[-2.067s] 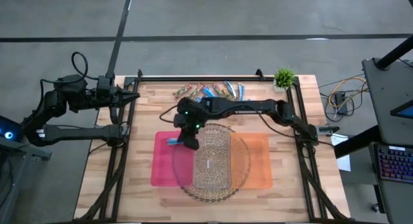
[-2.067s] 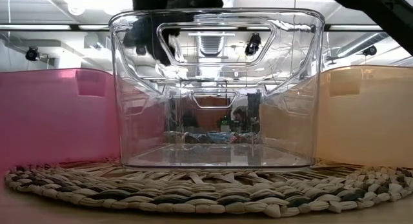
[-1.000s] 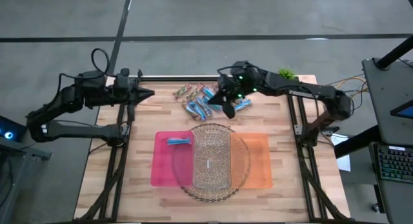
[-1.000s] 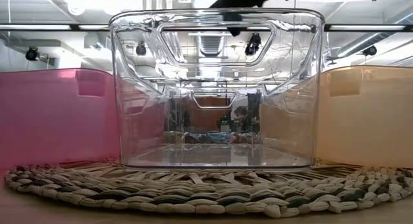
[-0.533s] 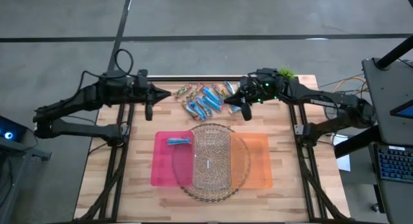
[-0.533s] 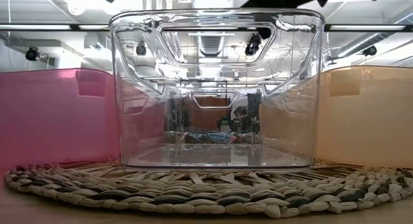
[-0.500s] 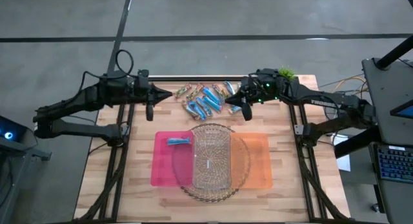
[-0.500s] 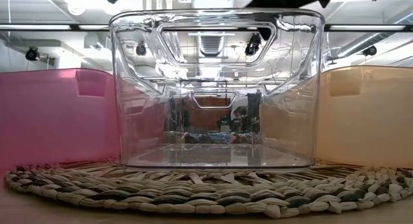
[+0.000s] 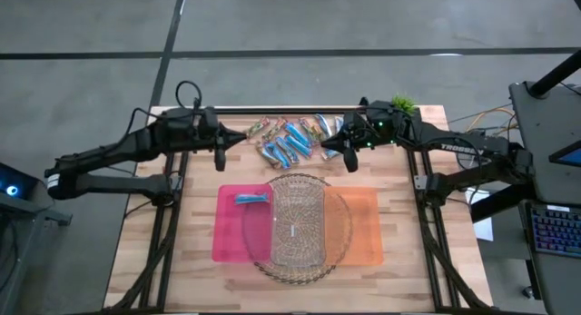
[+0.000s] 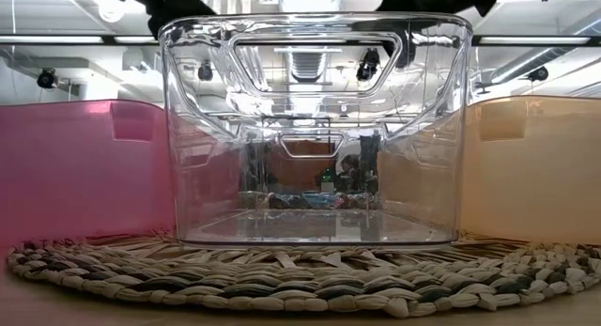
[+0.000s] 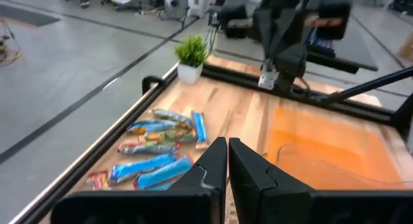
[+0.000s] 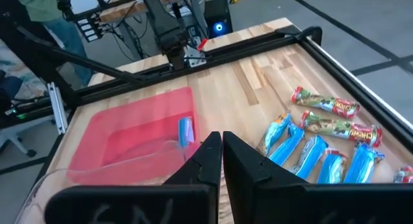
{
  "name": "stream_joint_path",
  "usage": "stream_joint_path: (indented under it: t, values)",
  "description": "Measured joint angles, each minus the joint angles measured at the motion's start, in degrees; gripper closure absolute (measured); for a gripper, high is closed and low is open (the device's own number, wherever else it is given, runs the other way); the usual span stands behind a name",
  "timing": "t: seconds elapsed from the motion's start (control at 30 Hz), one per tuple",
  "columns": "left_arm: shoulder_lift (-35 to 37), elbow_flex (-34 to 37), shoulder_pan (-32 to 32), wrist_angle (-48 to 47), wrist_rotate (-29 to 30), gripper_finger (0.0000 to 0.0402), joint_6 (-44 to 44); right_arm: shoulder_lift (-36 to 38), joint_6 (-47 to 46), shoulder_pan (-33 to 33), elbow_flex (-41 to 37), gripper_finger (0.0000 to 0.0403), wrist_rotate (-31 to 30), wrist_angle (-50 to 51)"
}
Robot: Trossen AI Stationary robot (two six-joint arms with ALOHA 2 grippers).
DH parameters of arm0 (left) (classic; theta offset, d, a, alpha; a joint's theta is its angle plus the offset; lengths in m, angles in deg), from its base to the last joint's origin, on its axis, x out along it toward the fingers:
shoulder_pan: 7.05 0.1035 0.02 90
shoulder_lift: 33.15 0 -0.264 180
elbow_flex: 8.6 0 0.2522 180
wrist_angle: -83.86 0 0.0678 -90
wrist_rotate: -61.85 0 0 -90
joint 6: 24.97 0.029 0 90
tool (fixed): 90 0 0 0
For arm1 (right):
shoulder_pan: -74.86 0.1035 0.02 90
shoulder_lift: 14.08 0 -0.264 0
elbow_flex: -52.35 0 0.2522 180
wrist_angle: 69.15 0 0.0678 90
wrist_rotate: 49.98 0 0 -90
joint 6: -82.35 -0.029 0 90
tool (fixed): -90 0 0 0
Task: Pick and place Granola Bars by type
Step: Put the yellow granola bar into the orange bin
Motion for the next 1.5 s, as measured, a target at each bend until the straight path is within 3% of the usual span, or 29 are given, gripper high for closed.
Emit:
stream_joint_path:
  t: [0.33, 0.7, 1.2, 1.5]
  values:
    - [0.7, 1.6, 6.8, 1.4, -1.1, 0.0402, -0.7, 0.0, -0.3, -1.7, 0.8, 0.0394, -4.5, 0.4]
    - [0.7, 1.6, 7.6, 1.2, -3.7, 0.0402, -0.3, -0.1, -2.7, -6.2, 0.8, 0.0388, -4.5, 7.1]
    - [0.7, 1.1, 7.5, 1.3, -3.7, 0.0402, -0.6, -0.1, 5.9, -12.4, 0.8, 0.0258, -4.3, 23.2]
    - [0.7, 1.1, 7.5, 1.2, -3.7, 0.0402, -0.7, -0.9, 9.6, -14.2, 3.1, 0.0215, -1.9, 31.3]
